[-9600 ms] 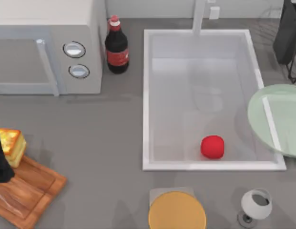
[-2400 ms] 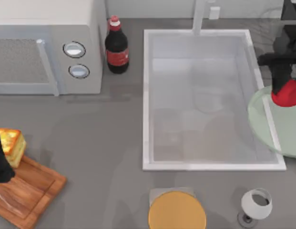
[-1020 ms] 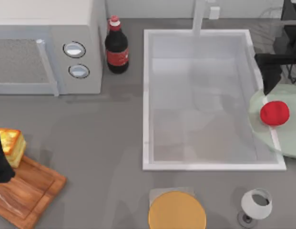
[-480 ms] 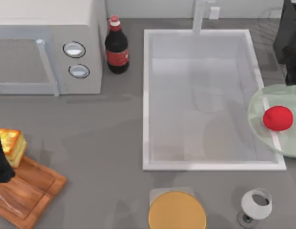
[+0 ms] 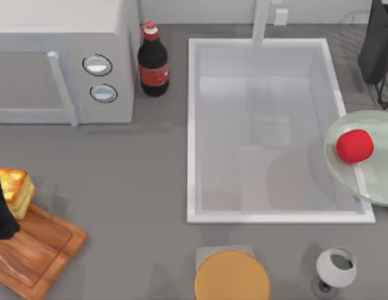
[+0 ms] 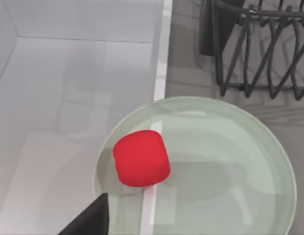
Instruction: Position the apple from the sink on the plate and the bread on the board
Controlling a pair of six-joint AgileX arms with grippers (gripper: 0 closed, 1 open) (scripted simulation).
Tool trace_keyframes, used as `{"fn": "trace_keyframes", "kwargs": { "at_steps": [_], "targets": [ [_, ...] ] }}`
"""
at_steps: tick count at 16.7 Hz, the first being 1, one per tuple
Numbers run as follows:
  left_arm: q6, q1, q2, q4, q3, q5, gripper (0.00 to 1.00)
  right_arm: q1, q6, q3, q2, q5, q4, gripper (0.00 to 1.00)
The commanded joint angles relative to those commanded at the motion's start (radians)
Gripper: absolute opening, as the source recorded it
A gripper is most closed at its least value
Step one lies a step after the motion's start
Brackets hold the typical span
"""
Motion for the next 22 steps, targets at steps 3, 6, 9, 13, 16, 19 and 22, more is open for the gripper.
{"fn": "trace_keyframes", "kwargs": {
  "at_steps": [3,6,9,13,16,19,22],
  "targets": [
    [0.0,0.0,0.0,0.0,0.0,0.0,1.0,-0.019,-0.003,-0.278,-0.311,0.01,0.194,1.0],
    [0.0,0.0,0.0,0.0,0.0,0.0,1.0,-0.035,-0.005,-0.499,-0.542,0.019,0.358,1.0],
    [0.0,0.0,0.0,0.0,0.0,0.0,1.0,-0.045,-0.006,-0.629,-0.676,0.024,0.469,1.0],
    [0.0,0.0,0.0,0.0,0.0,0.0,1.0,-0.049,-0.007,-0.665,-0.715,0.026,0.504,1.0],
    [0.0,0.0,0.0,0.0,0.0,0.0,1.0,-0.049,-0.007,-0.665,-0.715,0.026,0.504,1.0],
    [0.003,0.0,0.032,-0.027,0.031,0.0,1.0,-0.049,-0.007,-0.665,-0.715,0.026,0.504,1.0],
    [0.014,-0.001,0.16,-0.123,0.143,-0.001,1.0,-0.049,-0.007,-0.665,-0.715,0.026,0.504,1.0]
  ]
}}
